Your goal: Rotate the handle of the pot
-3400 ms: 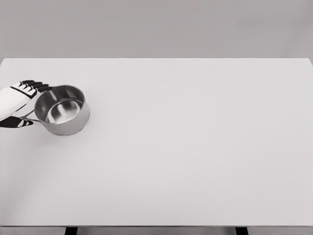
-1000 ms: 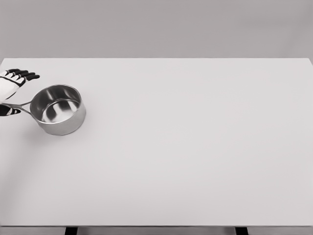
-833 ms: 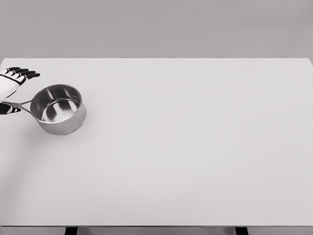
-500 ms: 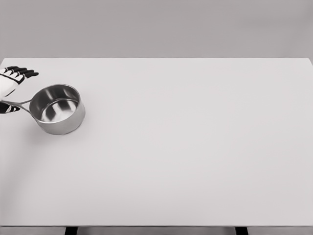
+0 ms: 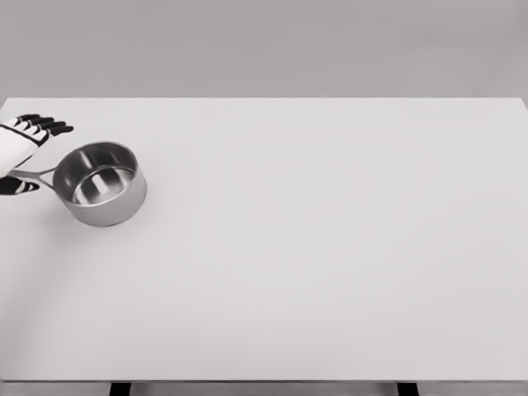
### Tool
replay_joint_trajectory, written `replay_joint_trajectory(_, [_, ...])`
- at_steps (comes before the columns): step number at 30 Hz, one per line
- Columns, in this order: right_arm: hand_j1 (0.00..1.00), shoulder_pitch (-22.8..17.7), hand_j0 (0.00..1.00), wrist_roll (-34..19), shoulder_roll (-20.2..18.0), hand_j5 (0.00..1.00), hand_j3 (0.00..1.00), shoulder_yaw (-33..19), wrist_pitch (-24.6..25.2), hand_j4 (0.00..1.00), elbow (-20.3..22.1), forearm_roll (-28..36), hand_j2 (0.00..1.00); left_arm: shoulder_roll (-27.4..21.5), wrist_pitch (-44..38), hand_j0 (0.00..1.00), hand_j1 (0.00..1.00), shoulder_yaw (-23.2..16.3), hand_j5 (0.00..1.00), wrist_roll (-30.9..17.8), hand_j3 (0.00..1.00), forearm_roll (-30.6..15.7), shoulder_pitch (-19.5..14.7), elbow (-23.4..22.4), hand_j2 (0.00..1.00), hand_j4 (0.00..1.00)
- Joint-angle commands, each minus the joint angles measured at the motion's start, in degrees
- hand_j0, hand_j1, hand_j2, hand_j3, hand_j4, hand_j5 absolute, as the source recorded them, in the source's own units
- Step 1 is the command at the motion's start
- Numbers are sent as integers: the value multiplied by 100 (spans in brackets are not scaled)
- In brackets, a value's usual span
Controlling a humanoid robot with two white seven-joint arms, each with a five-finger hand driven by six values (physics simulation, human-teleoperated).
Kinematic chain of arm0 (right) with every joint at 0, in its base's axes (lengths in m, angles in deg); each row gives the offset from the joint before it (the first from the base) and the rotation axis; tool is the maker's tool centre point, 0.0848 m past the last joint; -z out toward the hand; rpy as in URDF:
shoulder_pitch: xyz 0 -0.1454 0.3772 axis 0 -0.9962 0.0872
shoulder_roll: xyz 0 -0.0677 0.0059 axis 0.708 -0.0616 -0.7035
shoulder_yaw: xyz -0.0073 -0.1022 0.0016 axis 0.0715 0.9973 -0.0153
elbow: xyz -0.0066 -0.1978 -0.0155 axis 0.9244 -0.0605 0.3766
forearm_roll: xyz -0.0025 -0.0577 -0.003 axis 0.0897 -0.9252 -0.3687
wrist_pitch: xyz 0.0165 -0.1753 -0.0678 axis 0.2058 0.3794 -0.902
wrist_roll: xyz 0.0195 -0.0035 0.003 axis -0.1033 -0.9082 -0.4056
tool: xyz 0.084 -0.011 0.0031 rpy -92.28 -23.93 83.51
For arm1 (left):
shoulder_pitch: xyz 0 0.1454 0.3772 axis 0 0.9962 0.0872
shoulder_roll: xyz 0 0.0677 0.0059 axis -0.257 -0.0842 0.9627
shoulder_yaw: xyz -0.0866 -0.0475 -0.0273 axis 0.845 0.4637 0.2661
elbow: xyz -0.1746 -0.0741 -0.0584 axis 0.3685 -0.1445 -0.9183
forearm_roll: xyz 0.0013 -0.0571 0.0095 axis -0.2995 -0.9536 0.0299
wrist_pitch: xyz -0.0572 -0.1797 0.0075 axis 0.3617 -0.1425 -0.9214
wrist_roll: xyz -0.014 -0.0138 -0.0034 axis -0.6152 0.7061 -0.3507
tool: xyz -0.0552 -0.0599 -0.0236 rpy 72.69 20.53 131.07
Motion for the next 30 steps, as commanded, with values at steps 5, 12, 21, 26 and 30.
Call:
replay_joint_trajectory(5, [100, 0, 100, -1, 0, 100, 100, 1, 0, 100, -2, -8, 100, -34, -3, 100, 100, 24, 100, 5, 100, -50, 184, 274, 100, 100])
replay_joint_trajectory(12, [100, 0, 100, -1, 0, 100, 100, 1, 0, 100, -2, 1, 100, -851, -3, 100, 100, 410, 100, -57, 100, -1430, 387, 1672, 100, 100])
replay_joint_trajectory(21, [100, 0, 100, -1, 0, 100, 100, 1, 0, 100, -2, 1, 100, 220, -3, 100, 100, -1119, 100, -92, 100, -753, -466, 1637, 100, 100])
replay_joint_trajectory(26, [100, 0, 100, -1, 0, 100, 100, 1, 0, 100, -2, 1, 100, 141, -3, 100, 100, -1057, 100, -48, 100, -867, -650, 1496, 100, 100])
replay_joint_trajectory(30, [100, 0, 100, -1, 0, 100, 100, 1, 0, 100, -2, 1, 100, 133, -3, 100, 100, -1049, 100, -39, 100, -867, -650, 1496, 100, 100])
